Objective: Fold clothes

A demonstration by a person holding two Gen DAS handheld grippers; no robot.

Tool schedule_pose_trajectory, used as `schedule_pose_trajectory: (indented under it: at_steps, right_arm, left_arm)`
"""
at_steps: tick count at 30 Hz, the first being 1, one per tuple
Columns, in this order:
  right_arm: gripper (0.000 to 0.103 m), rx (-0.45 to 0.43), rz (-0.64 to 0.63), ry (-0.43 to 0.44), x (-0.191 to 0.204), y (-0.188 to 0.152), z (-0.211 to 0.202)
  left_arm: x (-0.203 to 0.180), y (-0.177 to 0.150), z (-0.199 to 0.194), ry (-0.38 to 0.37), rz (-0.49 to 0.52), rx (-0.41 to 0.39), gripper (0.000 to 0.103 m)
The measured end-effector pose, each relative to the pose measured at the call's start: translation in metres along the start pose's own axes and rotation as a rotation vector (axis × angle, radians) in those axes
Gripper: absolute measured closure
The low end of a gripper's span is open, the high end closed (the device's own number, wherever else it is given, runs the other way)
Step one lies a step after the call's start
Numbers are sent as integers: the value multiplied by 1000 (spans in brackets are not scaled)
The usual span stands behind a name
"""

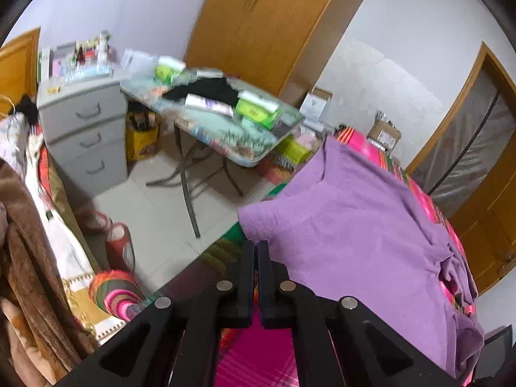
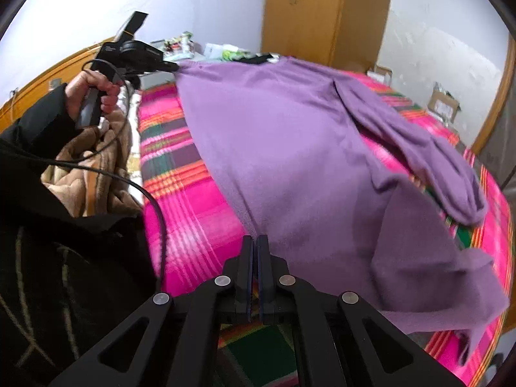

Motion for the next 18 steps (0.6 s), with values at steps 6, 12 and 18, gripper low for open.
schedule_pose_trajectory:
  at_steps: [6,12,18]
  right_arm:
    - [88,-48,70,22,-11,-1,-12]
    - [79,-167,264,-13,-52,-8,-39]
    - [78,-240,533,-98,-115,-38,-69]
  left_arm:
    - [-6,-4,-9,-26,37,5,101]
    - [-22,-4,-24,-39,83,-17,101]
    - [-68,-10,-33,-90,199,-13,101]
Point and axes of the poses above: each gripper's, at about its wrist camera, not at the fingertips, and z roughly the way its jaws point, x to its left, y to its top, the point moved 3 cm from there along z, roughly the way its jaws point, and after that the axes turned 12 degrees about x, right-handed, at the moved point
